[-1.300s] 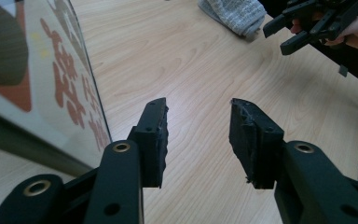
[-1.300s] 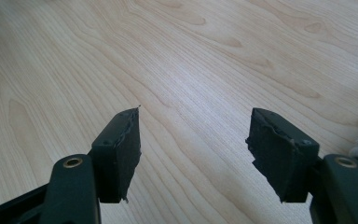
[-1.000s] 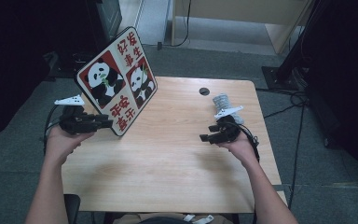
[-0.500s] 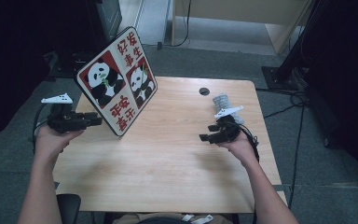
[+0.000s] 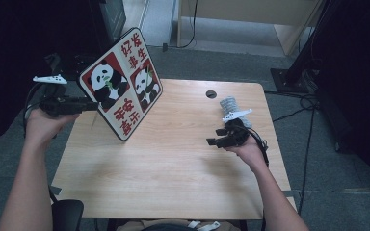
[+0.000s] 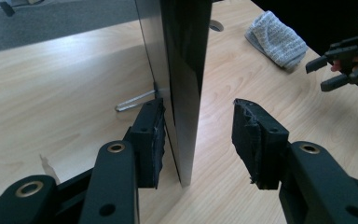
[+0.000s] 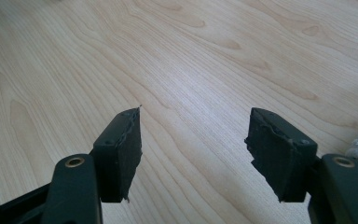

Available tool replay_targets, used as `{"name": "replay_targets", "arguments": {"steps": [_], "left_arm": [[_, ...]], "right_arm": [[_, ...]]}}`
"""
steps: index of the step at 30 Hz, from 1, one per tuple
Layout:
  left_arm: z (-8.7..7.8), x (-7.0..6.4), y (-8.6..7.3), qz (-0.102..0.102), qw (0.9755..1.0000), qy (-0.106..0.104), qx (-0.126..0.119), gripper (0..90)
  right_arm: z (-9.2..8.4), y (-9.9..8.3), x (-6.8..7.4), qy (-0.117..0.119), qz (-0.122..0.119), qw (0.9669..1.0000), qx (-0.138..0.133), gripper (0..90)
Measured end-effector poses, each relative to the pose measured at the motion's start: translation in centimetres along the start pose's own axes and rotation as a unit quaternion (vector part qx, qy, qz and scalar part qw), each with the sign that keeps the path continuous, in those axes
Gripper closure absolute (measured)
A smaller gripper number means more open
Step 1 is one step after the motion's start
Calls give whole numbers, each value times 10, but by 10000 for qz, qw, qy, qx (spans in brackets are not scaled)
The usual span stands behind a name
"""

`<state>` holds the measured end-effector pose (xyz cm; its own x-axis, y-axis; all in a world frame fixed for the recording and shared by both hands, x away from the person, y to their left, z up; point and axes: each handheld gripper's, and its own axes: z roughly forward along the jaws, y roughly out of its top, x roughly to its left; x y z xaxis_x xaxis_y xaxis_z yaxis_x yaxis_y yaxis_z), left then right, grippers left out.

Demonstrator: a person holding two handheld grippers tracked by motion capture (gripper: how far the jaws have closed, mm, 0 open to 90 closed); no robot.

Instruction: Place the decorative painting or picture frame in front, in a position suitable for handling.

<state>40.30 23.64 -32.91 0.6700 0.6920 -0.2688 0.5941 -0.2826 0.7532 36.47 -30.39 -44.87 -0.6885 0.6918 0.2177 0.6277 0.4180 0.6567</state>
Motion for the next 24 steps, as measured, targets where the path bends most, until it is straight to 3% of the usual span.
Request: {"name": "replay_targets", "arguments": {"steps": [7, 24], "left_arm": [[-3, -2, 33, 157, 9997, 171, 87, 532], [3, 19, 90, 54, 9987, 274, 433, 538]], "right_arm": [[0, 0, 0, 0, -3, 10000, 9, 358], [0, 0, -1, 5, -41, 10000, 39, 361]]}}
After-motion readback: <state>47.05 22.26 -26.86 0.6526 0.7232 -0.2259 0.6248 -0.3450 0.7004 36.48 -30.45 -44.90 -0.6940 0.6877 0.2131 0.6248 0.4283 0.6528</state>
